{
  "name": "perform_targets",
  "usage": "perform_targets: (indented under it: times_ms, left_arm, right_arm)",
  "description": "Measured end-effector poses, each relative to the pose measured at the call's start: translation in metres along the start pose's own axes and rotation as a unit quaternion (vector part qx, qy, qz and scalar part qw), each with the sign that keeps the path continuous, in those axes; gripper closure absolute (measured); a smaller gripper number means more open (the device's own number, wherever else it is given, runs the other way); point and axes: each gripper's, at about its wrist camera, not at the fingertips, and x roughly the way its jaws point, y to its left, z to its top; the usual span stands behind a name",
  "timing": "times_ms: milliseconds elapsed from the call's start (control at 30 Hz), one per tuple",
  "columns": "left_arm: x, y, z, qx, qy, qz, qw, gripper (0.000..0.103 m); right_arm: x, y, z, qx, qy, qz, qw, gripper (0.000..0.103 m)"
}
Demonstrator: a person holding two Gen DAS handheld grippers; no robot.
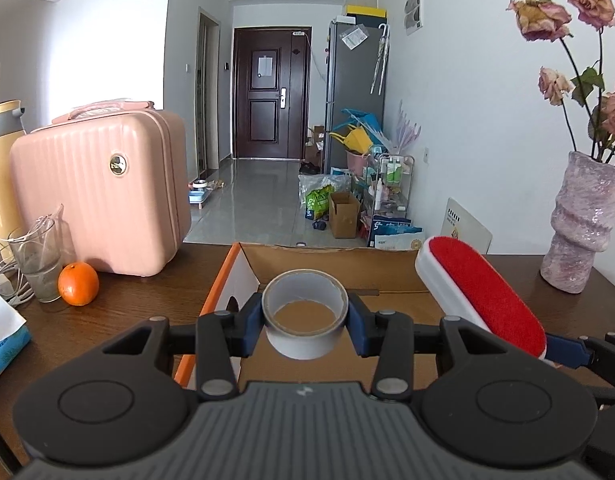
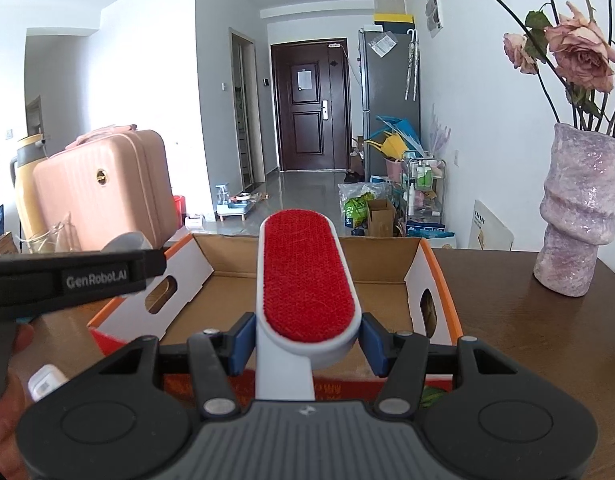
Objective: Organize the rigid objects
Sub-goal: 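Carry the lint brush and tape roll over the red cardboard box, then open both tools to drop the lint brush and tape roll into the box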
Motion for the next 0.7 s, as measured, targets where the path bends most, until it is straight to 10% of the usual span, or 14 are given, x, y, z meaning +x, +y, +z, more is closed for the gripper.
perform_targets:
  times_ms: [500, 600, 700]
  left_arm:
    - [0.048, 0.007, 0.009, -0.009, 0.048, 0.013, 0.9987, 0.057]
    - [0.052, 0.009, 0.01, -0.012, 0.055, 0.009, 0.9984, 0.031]
    - [0.048, 0.008, 0.011, -0.008, 0.046, 0.021, 0.9987, 0.006]
  right_arm:
    - [0.048, -0.011, 0.022, 0.016, 0.038, -0.018, 0.999, 0.048]
    - [0.056, -0.016, 0.026, 0.024, 0.051, -0.016, 0.998, 0.047]
    - [0.049, -0.017, 0.028, 0.02, 0.036, -0.034, 0.999, 0.008]
